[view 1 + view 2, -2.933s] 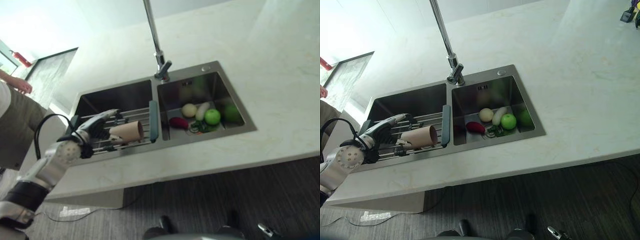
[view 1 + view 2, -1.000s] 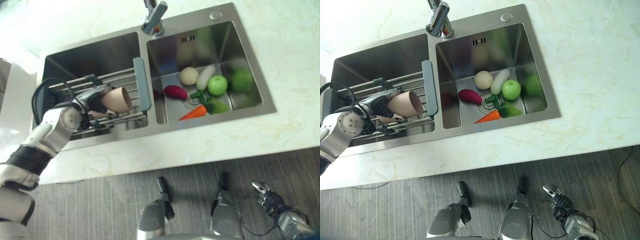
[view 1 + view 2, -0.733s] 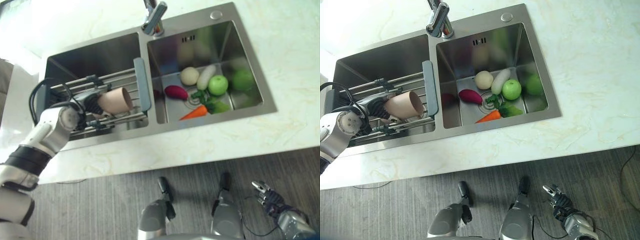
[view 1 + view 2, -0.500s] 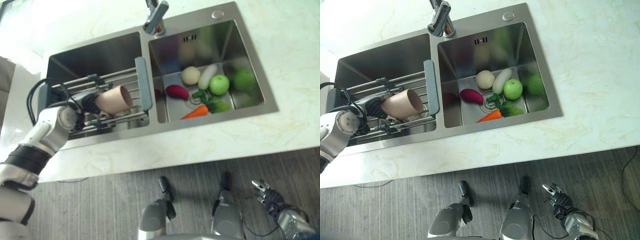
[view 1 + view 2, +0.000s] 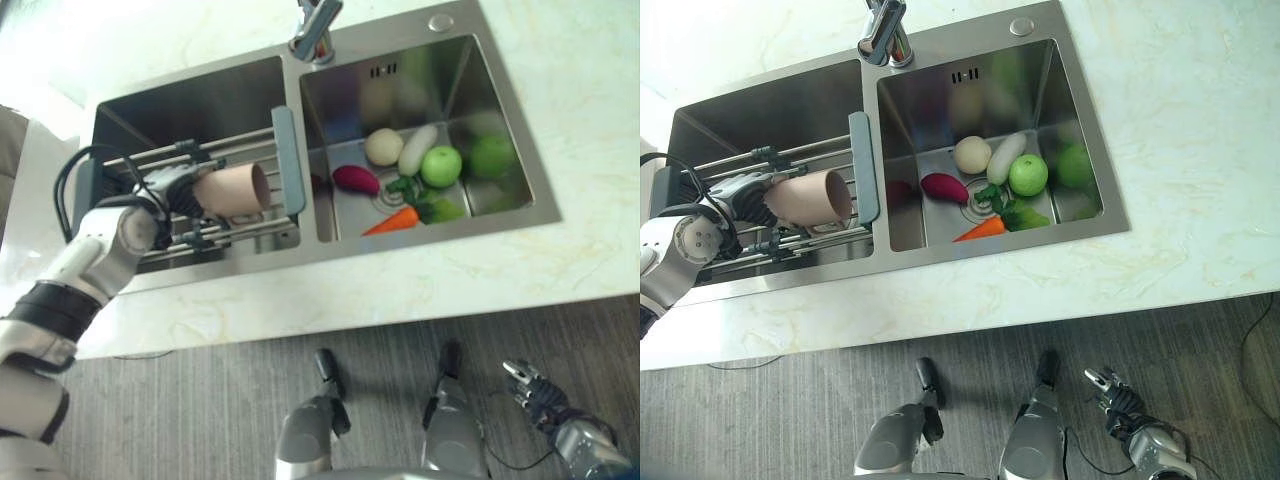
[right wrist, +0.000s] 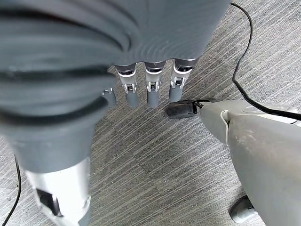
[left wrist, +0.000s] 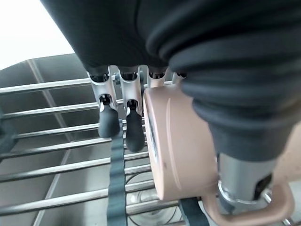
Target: Place the dishes in the dishwasher.
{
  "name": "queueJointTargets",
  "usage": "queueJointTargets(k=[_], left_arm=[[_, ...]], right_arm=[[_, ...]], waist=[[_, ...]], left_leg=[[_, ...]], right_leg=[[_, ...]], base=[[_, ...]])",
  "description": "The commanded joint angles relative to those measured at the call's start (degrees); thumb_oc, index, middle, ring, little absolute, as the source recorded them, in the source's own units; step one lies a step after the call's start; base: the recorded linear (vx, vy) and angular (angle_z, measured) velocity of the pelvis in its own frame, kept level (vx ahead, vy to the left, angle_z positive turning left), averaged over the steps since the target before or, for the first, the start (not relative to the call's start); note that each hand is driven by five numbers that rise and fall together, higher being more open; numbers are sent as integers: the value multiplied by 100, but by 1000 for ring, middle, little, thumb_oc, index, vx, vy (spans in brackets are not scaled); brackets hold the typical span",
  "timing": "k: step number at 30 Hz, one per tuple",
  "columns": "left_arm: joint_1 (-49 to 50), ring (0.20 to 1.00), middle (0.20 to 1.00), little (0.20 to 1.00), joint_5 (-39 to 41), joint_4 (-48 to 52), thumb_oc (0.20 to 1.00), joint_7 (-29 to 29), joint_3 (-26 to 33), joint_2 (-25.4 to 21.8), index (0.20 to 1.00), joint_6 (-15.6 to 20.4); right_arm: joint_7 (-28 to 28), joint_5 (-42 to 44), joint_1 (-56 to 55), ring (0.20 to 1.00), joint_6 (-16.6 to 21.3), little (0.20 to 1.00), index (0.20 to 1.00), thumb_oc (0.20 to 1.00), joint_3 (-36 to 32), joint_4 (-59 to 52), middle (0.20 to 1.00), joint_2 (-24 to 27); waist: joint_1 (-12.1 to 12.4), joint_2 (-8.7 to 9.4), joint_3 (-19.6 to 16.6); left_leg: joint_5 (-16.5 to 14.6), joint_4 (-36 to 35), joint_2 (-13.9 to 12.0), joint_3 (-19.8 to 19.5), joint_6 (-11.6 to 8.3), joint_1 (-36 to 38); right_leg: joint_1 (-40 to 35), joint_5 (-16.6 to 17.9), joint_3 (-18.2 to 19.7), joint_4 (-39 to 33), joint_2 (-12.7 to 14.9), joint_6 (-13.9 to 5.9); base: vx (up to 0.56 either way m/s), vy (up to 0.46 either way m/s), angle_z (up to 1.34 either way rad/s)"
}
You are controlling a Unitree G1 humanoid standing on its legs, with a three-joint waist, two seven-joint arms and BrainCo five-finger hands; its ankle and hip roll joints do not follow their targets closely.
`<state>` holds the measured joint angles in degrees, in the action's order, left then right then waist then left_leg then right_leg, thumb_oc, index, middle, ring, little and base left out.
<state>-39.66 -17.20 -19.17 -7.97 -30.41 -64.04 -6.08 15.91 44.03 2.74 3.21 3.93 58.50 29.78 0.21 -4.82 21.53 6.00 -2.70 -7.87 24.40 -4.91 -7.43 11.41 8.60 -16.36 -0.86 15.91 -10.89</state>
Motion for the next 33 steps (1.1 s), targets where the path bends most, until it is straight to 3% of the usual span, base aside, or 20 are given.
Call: queueJointTargets(k=[1, 8, 13, 16, 22, 26, 33], left_arm=[[72, 200, 200, 200, -137, -390, 200, 34, -259, -49, 200, 128], [37, 200, 200, 200, 45, -332, 200, 310, -329, 7, 200, 344], [77, 200, 200, 200, 260, -282, 200, 851, -212, -48, 200, 477], [271, 200, 200, 200, 418, -240, 200, 1560, 98, -101, 200, 499], [743, 200, 200, 200, 466, -242, 200, 2448, 786, -88, 200, 690], [1330, 200, 200, 200, 323, -219, 200, 3363, 1578, 133, 200, 886], [2003, 200, 200, 200, -221, 29, 200, 3696, 2364, 298, 200, 843]], right_arm=[[85, 284, 92, 1000, 182, 1000, 1000, 1000, -38, 70, 1000, 72], [127, 309, 99, 1000, 213, 1000, 1000, 1000, -50, 118, 1000, 77], [147, 302, 62, 1000, 237, 1000, 1000, 1000, -61, 109, 1000, 53], [139, 303, -33, 1000, 275, 1000, 1000, 1000, -89, 89, 1000, -10], [122, 254, -230, 1000, 324, 1000, 1000, 1000, -173, 37, 1000, -150], [75, 116, -426, 1000, 358, 1000, 1000, 1000, -237, 29, 1000, -346], [-30, -106, -648, 1000, 262, 1000, 1000, 1000, -319, -7, 1000, -540]], waist=[[-32, 178, 109], [-46, 195, 123], [-41, 194, 111], [0, 181, 64], [55, 158, -70], [115, 138, -287], [153, 105, -643]], left_leg=[[-245, 427, -197, -463, -164, -432], [-239, 425, -195, -448, -169, -446], [-241, 418, -198, -435, -168, -447], [-248, 382, -167, -450, -157, -398], [-270, 326, -113, -460, -138, -285], [-300, 238, -41, -501, -107, -78], [-350, 82, 47, -523, -76, 263]], right_leg=[[562, -410, -26, 922, 381, -390], [580, -386, -22, 902, 377, -390], [589, -396, -22, 910, 385, -390], [537, -418, -43, 906, 396, -387], [387, -475, -103, 881, 407, -378], [130, -570, -143, 847, 378, -361], [-322, -681, -211, 711, 329, -348]], base=[[0, 0, 0], [0, 0, 0], [0, 0, 0], [0, 0, 0], [5, -3, 0], [44, -10, 4], [50, -13, 8]])
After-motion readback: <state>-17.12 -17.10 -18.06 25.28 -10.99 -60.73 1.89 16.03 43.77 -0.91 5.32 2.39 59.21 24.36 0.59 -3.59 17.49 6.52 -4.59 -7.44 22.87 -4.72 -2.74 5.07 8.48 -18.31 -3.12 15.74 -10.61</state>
